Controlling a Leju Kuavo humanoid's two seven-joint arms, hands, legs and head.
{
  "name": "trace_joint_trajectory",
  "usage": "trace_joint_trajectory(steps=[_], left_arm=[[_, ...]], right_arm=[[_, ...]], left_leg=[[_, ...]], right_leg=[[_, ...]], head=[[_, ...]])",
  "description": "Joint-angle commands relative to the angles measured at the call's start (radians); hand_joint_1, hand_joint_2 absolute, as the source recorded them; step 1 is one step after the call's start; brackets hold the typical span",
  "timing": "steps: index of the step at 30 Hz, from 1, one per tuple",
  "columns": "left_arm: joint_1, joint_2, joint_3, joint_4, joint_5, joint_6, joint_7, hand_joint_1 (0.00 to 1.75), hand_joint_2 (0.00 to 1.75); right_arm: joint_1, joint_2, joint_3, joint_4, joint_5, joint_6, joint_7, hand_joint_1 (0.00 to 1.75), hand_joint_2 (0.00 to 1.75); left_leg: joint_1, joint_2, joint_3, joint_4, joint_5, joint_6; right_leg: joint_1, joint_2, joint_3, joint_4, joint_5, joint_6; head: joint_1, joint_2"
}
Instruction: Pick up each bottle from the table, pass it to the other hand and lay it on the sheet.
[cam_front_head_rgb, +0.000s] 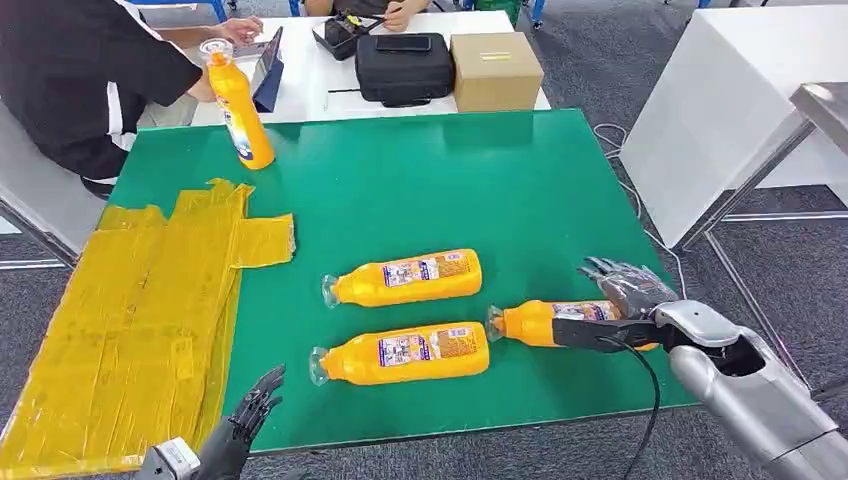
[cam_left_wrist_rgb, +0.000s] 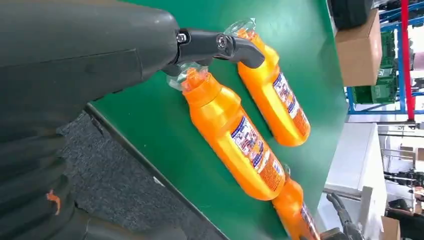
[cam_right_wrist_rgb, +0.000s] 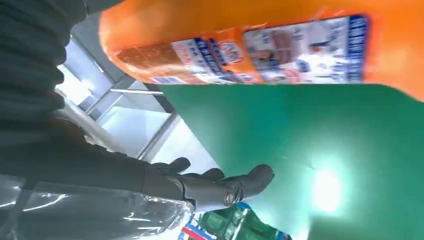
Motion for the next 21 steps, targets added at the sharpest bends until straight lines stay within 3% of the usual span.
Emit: trace_joint_trajectory(steps=[1, 21], left_arm=[[0.001, -0.017, 0.022, 0.029, 0.001, -0.001, 0.008, 0.00, 1.75], [0.013, -0.007, 0.023, 0.025, 0.002, 0.002, 0.009, 0.00, 1.75]], right_arm=[[-0.017, 0.005, 0.010, 0.011, -0.007, 0.028, -0.001, 0.00, 1.75], [0.000, -0.013, 0.004, 0.062, -0.026, 0.070, -0.006, 0.00, 1.75]], left_leg=[[0.000, 0.000, 0.001, -0.001, 0.000, -0.002], [0.001, 0.000, 0.001, -0.001, 0.000, -0.003]], right_leg=[[0.000, 0.001, 0.001, -0.001, 0.000, -0.001], [0.000, 0.003, 0.001, -0.002, 0.000, -0.001]], head=[[0.000, 0.000], [0.000, 0.000]])
